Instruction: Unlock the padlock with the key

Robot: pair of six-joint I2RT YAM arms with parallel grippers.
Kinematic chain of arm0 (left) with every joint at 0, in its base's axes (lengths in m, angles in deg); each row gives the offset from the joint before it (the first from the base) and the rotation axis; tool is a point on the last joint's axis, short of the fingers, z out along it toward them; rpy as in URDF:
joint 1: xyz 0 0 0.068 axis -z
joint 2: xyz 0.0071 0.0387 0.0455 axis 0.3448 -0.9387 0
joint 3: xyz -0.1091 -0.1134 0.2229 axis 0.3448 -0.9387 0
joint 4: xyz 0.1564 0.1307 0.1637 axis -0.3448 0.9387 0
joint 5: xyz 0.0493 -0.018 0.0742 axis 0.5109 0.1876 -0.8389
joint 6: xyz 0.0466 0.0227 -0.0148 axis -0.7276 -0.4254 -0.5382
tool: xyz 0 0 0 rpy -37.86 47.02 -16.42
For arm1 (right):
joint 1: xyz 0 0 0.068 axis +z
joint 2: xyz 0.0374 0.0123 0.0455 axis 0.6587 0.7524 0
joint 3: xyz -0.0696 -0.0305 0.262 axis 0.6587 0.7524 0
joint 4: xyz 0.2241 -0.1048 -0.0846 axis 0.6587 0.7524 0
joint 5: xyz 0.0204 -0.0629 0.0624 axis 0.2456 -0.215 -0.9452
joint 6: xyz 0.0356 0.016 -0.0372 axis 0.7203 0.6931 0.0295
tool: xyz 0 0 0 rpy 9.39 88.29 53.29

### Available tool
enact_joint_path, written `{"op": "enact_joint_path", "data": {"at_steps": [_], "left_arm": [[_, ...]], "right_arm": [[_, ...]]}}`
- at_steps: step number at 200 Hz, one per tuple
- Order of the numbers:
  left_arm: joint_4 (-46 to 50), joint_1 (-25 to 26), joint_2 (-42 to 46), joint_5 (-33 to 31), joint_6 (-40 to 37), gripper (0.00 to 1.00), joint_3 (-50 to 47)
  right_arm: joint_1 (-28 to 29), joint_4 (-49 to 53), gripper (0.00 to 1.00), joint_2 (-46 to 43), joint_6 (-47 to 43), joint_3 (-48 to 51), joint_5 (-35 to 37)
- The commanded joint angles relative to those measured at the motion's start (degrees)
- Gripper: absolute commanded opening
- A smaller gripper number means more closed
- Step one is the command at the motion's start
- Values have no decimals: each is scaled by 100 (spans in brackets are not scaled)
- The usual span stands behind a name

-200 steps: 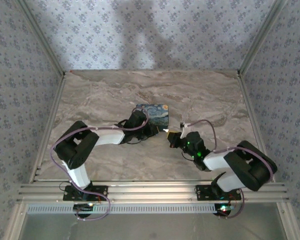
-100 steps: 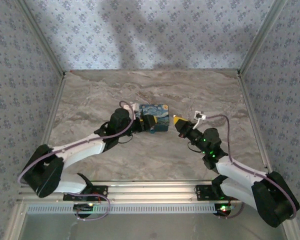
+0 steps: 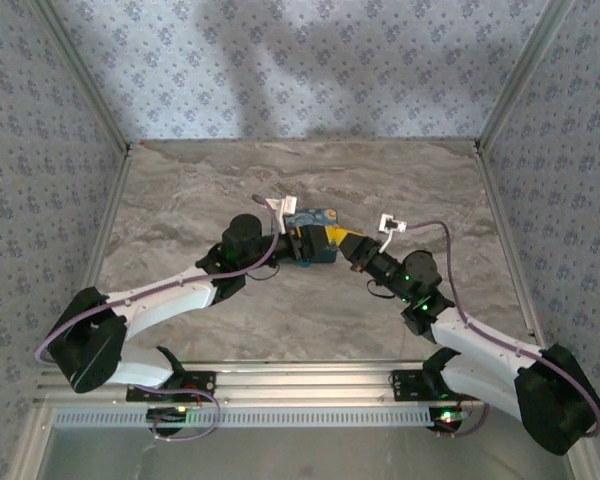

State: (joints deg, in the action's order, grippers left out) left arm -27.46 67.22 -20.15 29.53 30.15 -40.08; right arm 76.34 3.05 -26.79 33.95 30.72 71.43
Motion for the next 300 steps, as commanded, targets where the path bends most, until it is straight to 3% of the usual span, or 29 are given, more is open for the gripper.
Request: {"op": "enact_joint_path", "data": {"at_steps": [1, 99, 175, 215, 252, 276, 300], "left_arm": [[-398, 40, -42, 92, -80, 63, 185], [-343, 34, 96, -192, -132, 31, 104], [-207, 37, 184, -327, -236, 24, 78], [-37, 33, 221, -324, -325, 1, 113], [1045, -60, 523, -150, -863, 0, 304], [1940, -189, 666, 314, -1261, 0, 561], [2770, -257, 680, 801, -1653, 0, 877]], "right_arm": [[96, -3, 0, 46, 91, -165, -15], [283, 32, 0, 68, 101, -102, 77], [363, 76, 0, 51, 151, -8, 146], [358, 227, 0, 33, 59, 1, 64], [-27, 1350, 27, -447, -714, 65, -460], [-728, 2001, 43, -805, -1338, 101, -1477], [-1153, 1745, 52, -779, -1509, 56, -2721]]}}
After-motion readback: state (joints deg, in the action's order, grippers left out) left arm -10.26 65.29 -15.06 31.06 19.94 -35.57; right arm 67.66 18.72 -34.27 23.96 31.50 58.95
